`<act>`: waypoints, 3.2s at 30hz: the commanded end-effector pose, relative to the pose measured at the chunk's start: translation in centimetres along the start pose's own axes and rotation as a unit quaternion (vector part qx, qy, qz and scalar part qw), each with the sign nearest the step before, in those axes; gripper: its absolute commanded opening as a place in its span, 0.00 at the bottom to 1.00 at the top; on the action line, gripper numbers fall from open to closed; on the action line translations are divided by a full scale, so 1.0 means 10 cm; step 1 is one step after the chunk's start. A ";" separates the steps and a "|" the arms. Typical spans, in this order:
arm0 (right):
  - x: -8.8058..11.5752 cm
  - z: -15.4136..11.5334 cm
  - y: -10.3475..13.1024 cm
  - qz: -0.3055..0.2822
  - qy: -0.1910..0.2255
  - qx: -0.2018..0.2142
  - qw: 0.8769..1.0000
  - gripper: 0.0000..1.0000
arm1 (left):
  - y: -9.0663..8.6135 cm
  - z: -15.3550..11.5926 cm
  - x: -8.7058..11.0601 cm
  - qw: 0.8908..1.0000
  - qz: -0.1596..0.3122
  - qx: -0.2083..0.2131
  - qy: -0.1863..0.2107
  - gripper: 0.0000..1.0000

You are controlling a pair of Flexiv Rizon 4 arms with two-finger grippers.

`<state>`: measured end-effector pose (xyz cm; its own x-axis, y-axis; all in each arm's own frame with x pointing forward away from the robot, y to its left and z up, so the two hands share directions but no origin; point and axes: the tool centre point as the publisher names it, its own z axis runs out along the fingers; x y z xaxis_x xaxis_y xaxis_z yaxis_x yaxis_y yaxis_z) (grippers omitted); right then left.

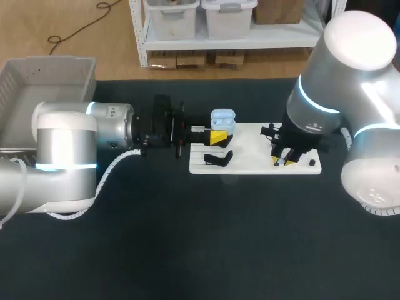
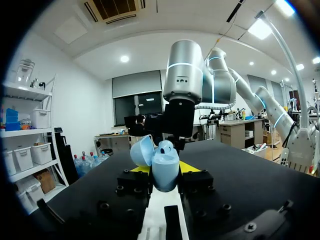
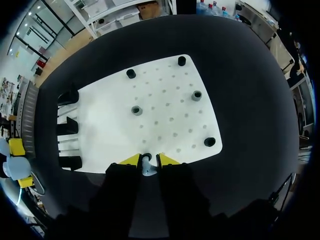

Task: Pick up each earbud case from the left stands, insert the matching earbuds, close the lid, and place the case in the box.

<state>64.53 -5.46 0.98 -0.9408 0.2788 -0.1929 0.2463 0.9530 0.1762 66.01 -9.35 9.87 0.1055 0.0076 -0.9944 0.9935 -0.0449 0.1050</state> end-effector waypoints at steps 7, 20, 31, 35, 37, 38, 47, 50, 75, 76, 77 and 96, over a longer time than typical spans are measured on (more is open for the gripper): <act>0.00 -0.08 -0.01 0.002 0.003 0.000 1.000 0.00 | -0.02 0.00 0.02 1.000 0.001 -0.003 -0.003 0.00; 0.01 -0.55 0.05 0.007 0.025 -0.003 1.000 0.00 | -0.02 0.00 0.02 1.000 0.001 -0.003 -0.003 0.00; -0.02 -1.26 0.35 -0.076 0.048 -0.008 0.996 0.00 | -0.02 0.00 0.02 1.000 0.001 -0.003 -0.003 0.00; -0.01 -1.49 0.54 -0.118 0.069 -0.029 0.990 0.00 | -0.02 0.00 0.02 1.000 0.001 -0.003 -0.003 0.00; -0.01 -1.58 0.66 -0.146 0.078 -0.033 0.986 0.00 | -0.02 0.00 0.02 1.000 0.001 -0.003 -0.003 0.00; -0.01 -1.62 0.72 -0.158 0.083 -0.036 0.983 0.00 | -0.02 0.00 0.02 1.000 0.001 -0.003 -0.003 0.00; -0.01 -1.66 1.17 -0.256 0.113 -0.014 0.960 0.00 | -0.02 0.00 0.02 1.000 0.001 -0.003 -0.003 0.00; 0.00 -1.62 1.25 -0.278 0.117 -0.005 0.953 0.00 | -0.02 0.00 0.02 1.000 0.001 -0.003 -0.003 0.00; 0.12 -1.30 1.49 -0.345 0.086 0.002 0.935 0.00 | -0.02 0.00 0.02 1.000 0.001 -0.003 -0.003 0.00; 0.12 -1.29 1.49 -0.348 0.083 0.003 0.934 0.00 | -0.02 0.00 0.02 1.000 0.001 -0.003 -0.003 0.00; 0.13 -1.28 1.50 -0.351 0.079 0.005 0.933 0.00 | -0.02 0.00 0.02 1.000 0.001 -0.003 -0.003 0.00; 0.13 -1.23 1.51 -0.355 0.019 0.005 0.935 0.00 | -0.02 0.00 0.02 1.000 0.001 -0.003 -0.003 0.00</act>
<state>64.53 8.12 15.52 -0.8806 -0.4352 -0.1872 -0.4448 0.8955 0.0105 66.00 -9.35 9.87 0.1054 0.0076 -0.9944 0.9935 -0.0449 0.1050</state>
